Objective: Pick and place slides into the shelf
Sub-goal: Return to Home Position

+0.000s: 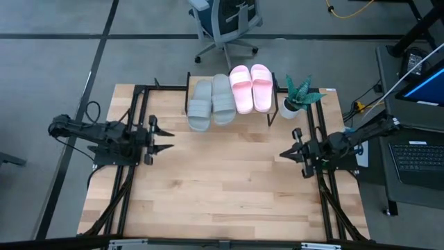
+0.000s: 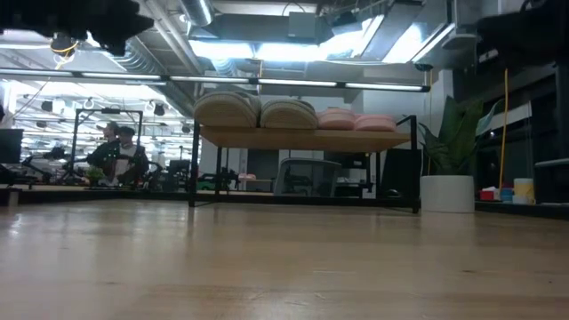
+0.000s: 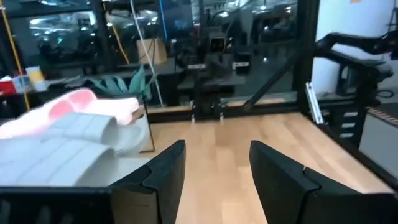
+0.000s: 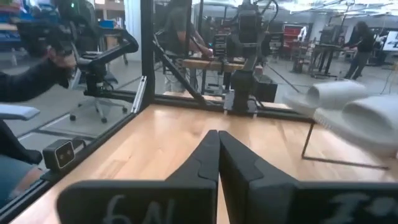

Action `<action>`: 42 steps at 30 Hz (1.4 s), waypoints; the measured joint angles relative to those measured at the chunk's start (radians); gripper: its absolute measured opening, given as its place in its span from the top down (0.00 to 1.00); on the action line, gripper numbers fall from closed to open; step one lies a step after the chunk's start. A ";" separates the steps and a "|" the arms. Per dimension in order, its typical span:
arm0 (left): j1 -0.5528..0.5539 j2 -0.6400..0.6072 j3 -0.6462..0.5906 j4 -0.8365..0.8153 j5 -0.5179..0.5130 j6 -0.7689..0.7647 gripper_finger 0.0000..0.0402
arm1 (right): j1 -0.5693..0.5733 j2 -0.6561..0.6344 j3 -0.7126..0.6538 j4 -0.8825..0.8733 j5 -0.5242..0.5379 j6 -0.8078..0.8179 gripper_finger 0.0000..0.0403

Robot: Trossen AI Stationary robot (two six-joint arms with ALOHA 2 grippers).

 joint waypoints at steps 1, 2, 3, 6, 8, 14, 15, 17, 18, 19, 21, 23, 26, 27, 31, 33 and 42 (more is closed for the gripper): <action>0.007 0.000 -0.019 0.016 0.005 -0.004 0.57 | 0.000 -0.001 -0.021 0.018 0.000 0.007 0.98; 0.014 0.001 -0.039 0.018 0.003 -0.016 0.57 | 0.000 -0.001 -0.038 0.029 0.000 0.012 0.98; 0.022 0.000 -0.057 0.015 0.000 -0.026 0.57 | 0.000 -0.001 -0.052 0.034 0.000 0.026 0.98; 0.044 -0.009 -0.088 0.049 0.000 -0.047 0.57 | 0.000 -0.002 -0.071 0.037 0.000 0.040 0.98; 0.063 -0.008 -0.114 0.104 0.000 -0.045 0.57 | 0.000 -0.003 -0.072 0.039 0.001 0.026 0.98; 0.142 -0.008 -0.218 0.248 0.074 -0.026 0.57 | -0.007 -0.003 -0.070 0.042 0.001 -0.049 0.99; 0.157 -0.007 -0.231 0.256 0.094 -0.026 0.57 | -0.012 -0.003 -0.070 0.041 0.001 -0.049 0.99; 0.190 -0.007 -0.248 0.278 0.115 -0.027 0.57 | -0.024 -0.007 -0.070 0.034 0.001 -0.049 0.99; 0.207 -0.008 -0.252 0.288 0.122 -0.027 0.57 | -0.032 -0.011 -0.070 0.033 -0.004 -0.050 0.99; 0.224 -0.008 -0.257 0.300 0.140 -0.027 0.57 | -0.041 -0.018 -0.070 0.031 -0.017 -0.049 0.99; 0.256 -0.008 -0.265 0.308 0.208 -0.027 0.57 | -0.059 -0.032 -0.070 0.025 -0.059 -0.044 0.99; 0.285 -0.008 -0.271 0.304 0.268 -0.041 0.57 | -0.076 -0.046 -0.074 0.025 -0.093 -0.035 0.99; 0.319 -0.007 -0.271 0.291 0.301 -0.045 0.57 | -0.100 -0.064 -0.092 0.021 -0.113 -0.020 0.99; 0.327 -0.006 -0.271 0.291 0.309 -0.040 0.57 | -0.106 -0.070 -0.100 0.025 -0.121 -0.021 0.99; 0.348 -0.006 -0.271 0.290 0.350 -0.019 0.57 | -0.121 -0.086 -0.128 0.016 -0.156 -0.017 0.99; 0.358 -0.006 -0.271 0.287 0.371 -0.018 0.57 | -0.126 -0.088 -0.128 0.019 -0.158 0.005 0.99; 0.396 -0.006 -0.271 0.178 0.368 -0.017 0.57 | -0.126 -0.087 -0.128 -0.006 -0.158 -0.061 0.99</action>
